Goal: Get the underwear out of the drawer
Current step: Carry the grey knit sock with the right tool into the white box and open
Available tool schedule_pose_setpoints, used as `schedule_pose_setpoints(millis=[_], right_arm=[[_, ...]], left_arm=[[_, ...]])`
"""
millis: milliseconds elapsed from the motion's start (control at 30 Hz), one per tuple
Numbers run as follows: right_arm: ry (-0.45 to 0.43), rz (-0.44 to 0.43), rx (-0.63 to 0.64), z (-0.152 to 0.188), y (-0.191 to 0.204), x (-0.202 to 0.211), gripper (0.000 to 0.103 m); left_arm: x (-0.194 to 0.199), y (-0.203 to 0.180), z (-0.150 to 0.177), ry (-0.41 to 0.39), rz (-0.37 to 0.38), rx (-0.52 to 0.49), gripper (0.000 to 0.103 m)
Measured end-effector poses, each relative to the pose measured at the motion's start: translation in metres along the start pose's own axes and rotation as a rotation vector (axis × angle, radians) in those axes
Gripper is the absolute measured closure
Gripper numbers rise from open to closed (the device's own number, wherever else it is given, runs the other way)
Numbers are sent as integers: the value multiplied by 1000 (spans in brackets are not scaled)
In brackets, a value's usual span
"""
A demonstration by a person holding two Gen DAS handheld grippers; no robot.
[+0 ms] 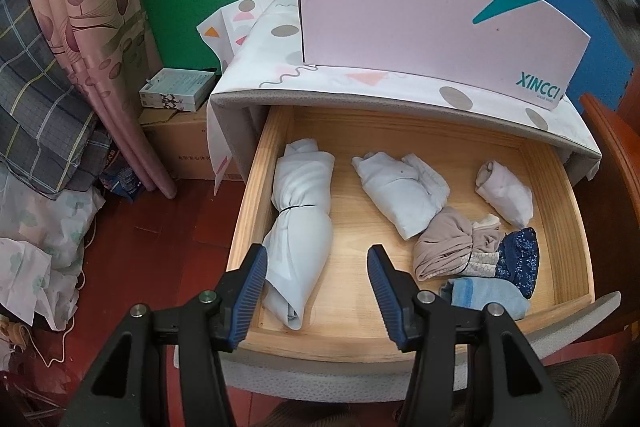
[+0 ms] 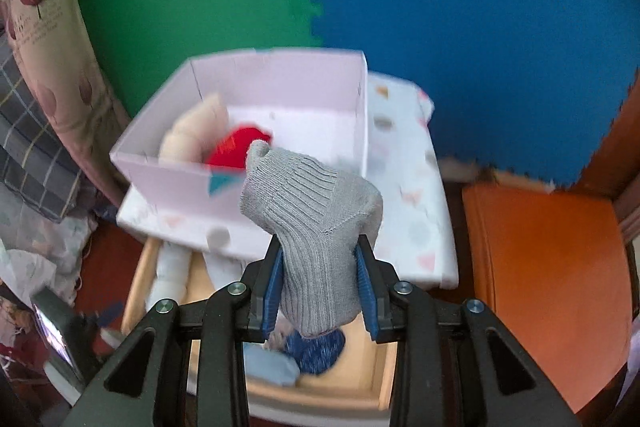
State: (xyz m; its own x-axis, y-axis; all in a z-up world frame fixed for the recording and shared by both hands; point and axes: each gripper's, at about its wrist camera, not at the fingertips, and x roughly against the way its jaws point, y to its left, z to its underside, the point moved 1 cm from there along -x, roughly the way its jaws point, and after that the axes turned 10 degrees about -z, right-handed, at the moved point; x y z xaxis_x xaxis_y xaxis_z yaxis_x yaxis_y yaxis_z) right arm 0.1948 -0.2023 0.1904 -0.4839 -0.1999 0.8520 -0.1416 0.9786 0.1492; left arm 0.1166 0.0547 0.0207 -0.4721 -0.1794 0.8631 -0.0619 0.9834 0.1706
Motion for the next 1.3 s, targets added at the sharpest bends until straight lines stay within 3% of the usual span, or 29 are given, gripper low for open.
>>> schedule_pose_setpoints(millis=[200,400,833,1300], right_arm=[[17,10,24,-46,21,-28,72],[64,50,56,-70,38,-69,72],[168,57,40,-69,40,-135,72],[207,52,1,-62,32,-161,67]], left_arm=[[0,1,0,0,3,4,50],[0,1,0,-1,6,2,50],[0,2,0,-4,19,13,50],[0,3,1,-4,20,21,50]])
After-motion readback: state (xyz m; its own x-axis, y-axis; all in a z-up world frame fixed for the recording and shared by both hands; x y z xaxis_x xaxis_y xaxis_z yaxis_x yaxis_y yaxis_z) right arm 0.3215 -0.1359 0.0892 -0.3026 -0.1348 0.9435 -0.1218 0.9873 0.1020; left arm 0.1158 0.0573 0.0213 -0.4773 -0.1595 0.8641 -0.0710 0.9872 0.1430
